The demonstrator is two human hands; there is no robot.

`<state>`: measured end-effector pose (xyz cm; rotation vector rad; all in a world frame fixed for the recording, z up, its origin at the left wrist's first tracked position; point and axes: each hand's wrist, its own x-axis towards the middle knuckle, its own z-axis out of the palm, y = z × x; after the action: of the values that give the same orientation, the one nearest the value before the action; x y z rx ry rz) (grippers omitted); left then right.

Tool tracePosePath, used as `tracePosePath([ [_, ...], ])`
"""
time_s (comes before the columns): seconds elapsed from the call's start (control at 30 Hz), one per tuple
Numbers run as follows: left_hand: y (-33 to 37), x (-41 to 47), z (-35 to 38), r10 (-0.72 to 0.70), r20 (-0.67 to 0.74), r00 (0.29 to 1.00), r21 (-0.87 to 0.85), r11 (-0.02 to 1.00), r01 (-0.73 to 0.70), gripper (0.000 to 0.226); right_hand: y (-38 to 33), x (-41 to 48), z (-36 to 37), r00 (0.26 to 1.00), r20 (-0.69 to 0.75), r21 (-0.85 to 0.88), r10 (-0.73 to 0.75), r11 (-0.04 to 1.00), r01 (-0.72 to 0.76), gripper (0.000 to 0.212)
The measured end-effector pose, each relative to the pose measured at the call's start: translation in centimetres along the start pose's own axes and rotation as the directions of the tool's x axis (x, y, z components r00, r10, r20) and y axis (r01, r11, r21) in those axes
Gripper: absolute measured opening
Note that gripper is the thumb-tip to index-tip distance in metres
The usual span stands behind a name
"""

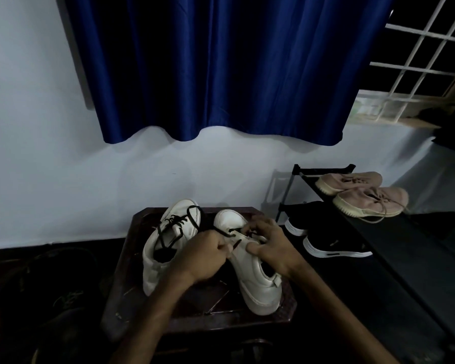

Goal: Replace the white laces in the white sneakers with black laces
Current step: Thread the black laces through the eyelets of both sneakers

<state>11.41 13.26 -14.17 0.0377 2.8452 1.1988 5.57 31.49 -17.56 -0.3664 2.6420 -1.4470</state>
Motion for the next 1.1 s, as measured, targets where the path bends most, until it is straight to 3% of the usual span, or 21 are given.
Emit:
tracePosePath([
  [0.07,-0.6,-1.3,-1.9,-0.097,0.148,0.984,-0.268,0.954,0.134,0.03,0.0,-0.2,-0.1,0.998,-0.045,-0.101,-0.04,0.994,0.036,0.048],
  [0.1,-1.1,-1.8,-2.4,-0.124,0.155,0.98,-0.332,0.928,0.17,0.032,-0.1,-0.4,-0.1,0.996,-0.076,-0.158,-0.054,0.987,0.042,0.048],
  [0.23,-1.8,-3.4,-2.2,-0.018,0.113,0.993,-0.276,0.96,0.049,0.05,-0.7,-1.1,-0.1,0.956,-0.177,-0.359,-0.234,0.92,0.159,0.048],
  [0.33,-0.7,-4.6,-3.0,0.011,0.067,0.998,-0.459,0.888,0.021,0.044,-0.7,-1.1,-0.3,0.934,-0.193,-0.472,-0.3,0.863,0.179,0.052],
  [0.4,-0.5,-5.4,-4.9,-0.055,-0.125,0.991,-0.632,0.774,-0.037,0.026,-0.7,-1.0,-0.5,0.946,-0.173,-0.492,-0.275,0.856,0.159,0.052],
  [0.5,-0.9,-6.4,-8.7,-0.137,-0.369,0.92,-0.863,0.418,-0.284,0.018,-0.7,-0.9,-0.6,0.961,-0.13,-0.525,-0.242,0.84,0.14,0.044],
  [0.6,-0.2,-6.8,-9.2,-0.075,-0.355,0.932,-0.922,0.196,-0.335,0.031,-0.5,-0.9,-0.3,0.963,-0.124,-0.511,-0.238,0.848,0.144,0.034],
  [0.63,0.3,-6.4,-8.4,-0.053,-0.306,0.95,-0.938,0.189,-0.292,0.031,-0.5,-0.9,-0.3,0.962,-0.129,-0.505,-0.242,0.851,0.146,0.034],
  [0.67,0.9,-5.9,-7.3,-0.049,-0.257,0.965,-0.939,0.249,-0.237,0.031,-0.5,-1.0,-0.3,0.96,-0.136,-0.498,-0.243,0.855,0.146,0.035],
  [0.7,1.0,-5.0,-5.8,-0.058,-0.258,0.965,-0.884,0.416,-0.211,0.032,-0.6,-1.0,-0.3,0.96,-0.139,-0.493,-0.242,0.858,0.144,0.035],
  [0.73,0.7,-3.8,-4.1,-0.04,-0.303,0.952,-0.714,0.671,-0.199,0.034,-0.7,-1.0,-0.2,0.962,-0.136,-0.492,-0.238,0.859,0.143,0.034],
  [0.77,0.3,-2.5,-2.0,0.017,-0.342,0.939,-0.439,0.881,-0.176,0.034,-0.8,-1.1,-0.2,0.962,-0.134,-0.494,-0.239,0.857,0.144,0.032],
  [0.8,-0.2,-1.3,-0.1,0.069,-0.365,0.929,-0.133,0.983,-0.126,0.033,-0.9,-1.3,-0.1,0.96,-0.136,-0.495,-0.245,0.856,0.149,0.029],
  [0.83,-0.6,-0.3,1.5,0.087,-0.348,0.933,0.094,0.994,-0.057,0.033,-1.0,-1.4,0.0,0.957,-0.144,-0.486,-0.251,0.86,0.153,0.027],
  [0.9,-0.9,1.1,3.6,0.105,-0.299,0.948,0.307,0.952,-0.008,0.04,-1.1,-1.8,-0.1,0.957,-0.156,-0.445,-0.243,0.883,0.151,0.024],
  [1.03,-1.5,2.1,4.7,0.176,-0.289,0.941,0.442,0.896,-0.032,0.036,-1.2,-1.9,-0.3,0.962,-0.125,-0.473,-0.242,0.867,0.156,0.03],
  [1.1,-2.2,2.0,4.4,0.205,-0.307,0.929,0.425,0.903,-0.059,0.027,-1.3,-1.8,-0.3,0.964,-0.099,-0.517,-0.247,0.841,0.163,0.035],
])
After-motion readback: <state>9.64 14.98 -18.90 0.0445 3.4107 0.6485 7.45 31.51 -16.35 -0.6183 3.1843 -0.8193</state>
